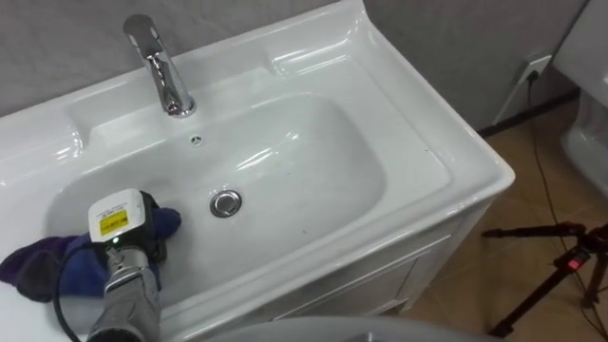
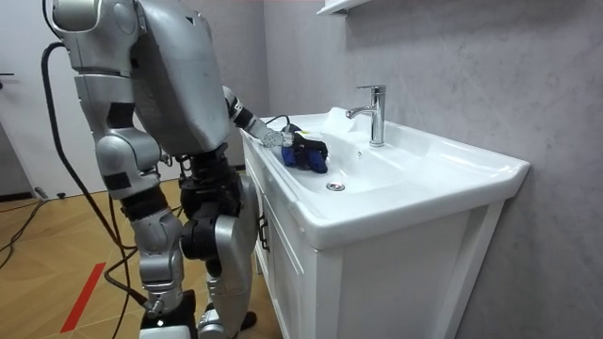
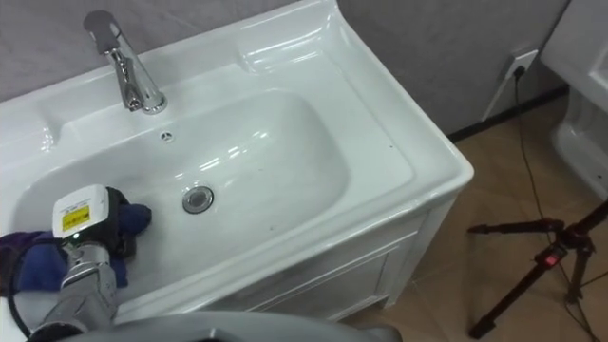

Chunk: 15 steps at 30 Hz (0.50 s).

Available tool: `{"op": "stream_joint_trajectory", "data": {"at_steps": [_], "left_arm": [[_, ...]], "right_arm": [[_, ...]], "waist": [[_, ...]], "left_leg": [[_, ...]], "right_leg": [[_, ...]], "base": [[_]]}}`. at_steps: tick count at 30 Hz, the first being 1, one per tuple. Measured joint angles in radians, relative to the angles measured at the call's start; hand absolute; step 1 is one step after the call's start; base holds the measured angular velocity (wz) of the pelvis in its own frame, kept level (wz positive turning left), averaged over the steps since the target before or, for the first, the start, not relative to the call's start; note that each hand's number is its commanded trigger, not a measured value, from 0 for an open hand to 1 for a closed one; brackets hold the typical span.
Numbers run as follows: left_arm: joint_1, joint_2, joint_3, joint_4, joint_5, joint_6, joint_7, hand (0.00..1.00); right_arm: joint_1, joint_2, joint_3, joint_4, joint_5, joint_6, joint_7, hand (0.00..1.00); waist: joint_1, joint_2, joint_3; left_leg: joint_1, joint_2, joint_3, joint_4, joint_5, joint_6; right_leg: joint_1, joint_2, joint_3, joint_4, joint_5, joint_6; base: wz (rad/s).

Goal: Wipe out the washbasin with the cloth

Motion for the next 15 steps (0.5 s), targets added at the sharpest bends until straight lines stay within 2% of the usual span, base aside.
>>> {"op": "stream_joint_trajectory", "data": {"at_steps": [8,15], "left_arm": [[0.001,-0.003,0.000,-0.003,0.000,0.000,0.005,1.00],[-0.013,-0.022,0.016,-0.015,-0.029,0.000,0.011,1.00]], "right_arm": [[-0.005,-0.001,0.002,0.004,0.021,-0.018,-0.012,0.00],[-0.017,-0.001,0.002,-0.002,0.055,-0.053,-0.035,0.00]], "waist": [[-0.001,0.006,0.0012],[-0.004,0.006,0.0021]], "left_leg": [[-0.008,-0.001,-0.019,0.000,0.000,0.000],[-0.023,-0.008,-0.038,0.002,0.000,0.000]], "right_leg": [[-0.001,-0.002,-0.016,-0.002,0.000,0.000],[-0.008,-0.011,-0.040,-0.002,-0.005,0.003]], "base": [[0.06],[0.11]]}}
